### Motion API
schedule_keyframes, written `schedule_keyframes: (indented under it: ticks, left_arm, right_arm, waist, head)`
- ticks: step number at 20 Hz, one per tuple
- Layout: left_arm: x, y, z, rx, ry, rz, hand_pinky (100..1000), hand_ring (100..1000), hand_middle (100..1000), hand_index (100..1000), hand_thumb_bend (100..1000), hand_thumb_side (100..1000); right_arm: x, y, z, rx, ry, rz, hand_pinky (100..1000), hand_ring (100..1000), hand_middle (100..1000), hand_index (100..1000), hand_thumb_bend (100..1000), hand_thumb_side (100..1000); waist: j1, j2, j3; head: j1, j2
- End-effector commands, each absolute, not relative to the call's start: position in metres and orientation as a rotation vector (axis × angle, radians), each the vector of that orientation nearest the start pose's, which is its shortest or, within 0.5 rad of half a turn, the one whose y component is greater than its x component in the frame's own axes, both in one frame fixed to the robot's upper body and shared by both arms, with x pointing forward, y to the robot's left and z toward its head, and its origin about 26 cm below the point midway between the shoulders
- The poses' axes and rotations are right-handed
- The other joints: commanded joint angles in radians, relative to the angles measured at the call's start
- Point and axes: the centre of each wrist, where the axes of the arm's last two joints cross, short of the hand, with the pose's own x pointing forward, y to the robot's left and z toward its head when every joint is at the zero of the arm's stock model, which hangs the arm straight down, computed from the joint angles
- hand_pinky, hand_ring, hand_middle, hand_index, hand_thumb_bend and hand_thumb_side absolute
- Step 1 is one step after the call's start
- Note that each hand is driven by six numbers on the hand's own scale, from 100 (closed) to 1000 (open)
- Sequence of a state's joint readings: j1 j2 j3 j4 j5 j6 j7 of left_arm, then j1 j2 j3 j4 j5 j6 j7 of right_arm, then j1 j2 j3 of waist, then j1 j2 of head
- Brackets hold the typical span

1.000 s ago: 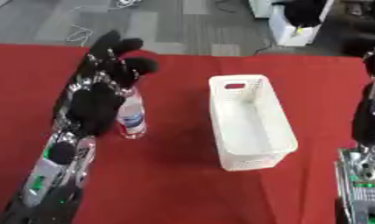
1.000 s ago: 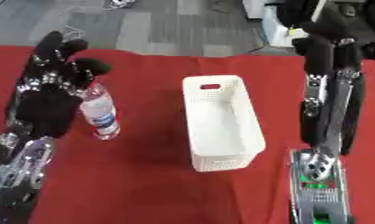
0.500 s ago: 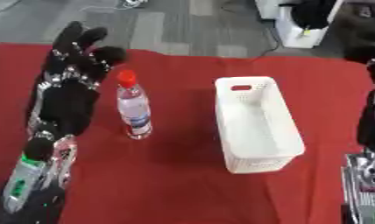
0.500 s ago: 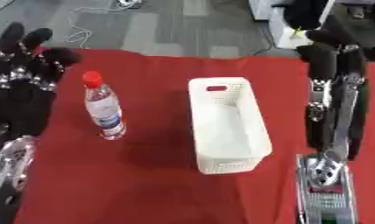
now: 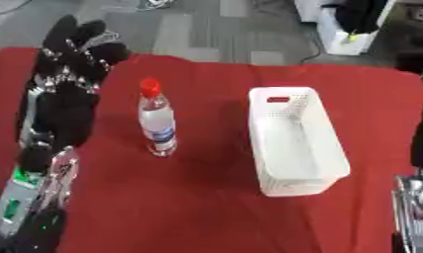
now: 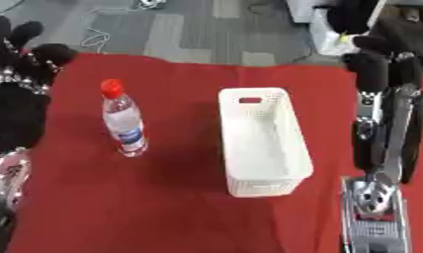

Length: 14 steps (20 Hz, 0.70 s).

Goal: Pick up objects on the table and place them in the box.

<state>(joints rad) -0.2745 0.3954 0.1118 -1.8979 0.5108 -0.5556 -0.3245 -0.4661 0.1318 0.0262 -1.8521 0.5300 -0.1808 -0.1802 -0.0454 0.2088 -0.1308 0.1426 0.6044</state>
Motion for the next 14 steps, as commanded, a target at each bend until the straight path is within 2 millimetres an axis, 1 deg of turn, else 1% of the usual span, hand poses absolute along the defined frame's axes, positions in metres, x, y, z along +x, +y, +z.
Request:
schedule_keyframes:
  ticks: [1,2,3,4,7,8,11,14]
  left_arm:
    - [0.310,0.312,0.192,0.407,3.456,0.590,863,824,861,986,676,596]
    - [0.312,0.313,0.188,0.412,3.474,0.619,877,833,871,1000,648,628]
    - [0.314,0.313,0.185,0.418,3.493,0.654,875,832,870,1000,651,625]
    - [0.316,0.314,0.183,0.425,3.510,0.695,889,839,877,1000,629,651]
    - [0.321,0.318,0.177,0.454,3.533,0.779,895,840,877,1000,621,666]
    - [0.323,0.320,0.175,0.469,3.539,0.795,900,840,877,1000,620,684]
    - [0.328,0.326,0.172,0.523,3.555,0.811,902,840,877,1000,622,691]
    - [0.332,0.334,0.171,0.541,3.564,0.816,905,841,877,1000,619,704]
  right_arm:
    - [0.330,-0.154,0.198,-0.362,-2.516,0.132,640,615,674,873,594,926]
    - [0.330,-0.154,0.198,-0.360,-2.516,0.133,639,615,674,872,593,925]
    - [0.329,-0.154,0.198,-0.359,-2.516,0.133,639,615,674,872,593,925]
    - [0.329,-0.154,0.197,-0.357,-2.516,0.133,639,615,674,872,593,924]
    - [0.328,-0.155,0.197,-0.351,-2.517,0.133,639,615,674,872,592,923]
    - [0.328,-0.155,0.197,-0.349,-2.517,0.133,639,614,673,872,591,921]
    - [0.327,-0.155,0.197,-0.344,-2.516,0.131,638,614,672,872,590,920]
    - [0.326,-0.156,0.197,-0.339,-2.515,0.132,638,613,671,872,590,918]
  waist:
    - [0.005,-0.010,-0.003]
    - [0.006,-0.010,-0.004]
    - [0.007,-0.009,-0.005]
    - [0.009,-0.009,-0.007]
    - [0.014,-0.008,-0.010]
    - [0.015,-0.007,-0.011]
    - [0.019,-0.005,-0.013]
    - [0.021,-0.004,-0.014]
  head:
    - [0.005,-0.004]
    - [0.005,-0.004]
    - [0.005,-0.004]
    - [0.005,-0.004]
    - [0.005,-0.006]
    - [0.006,-0.006]
    - [0.007,-0.006]
    - [0.009,-0.006]
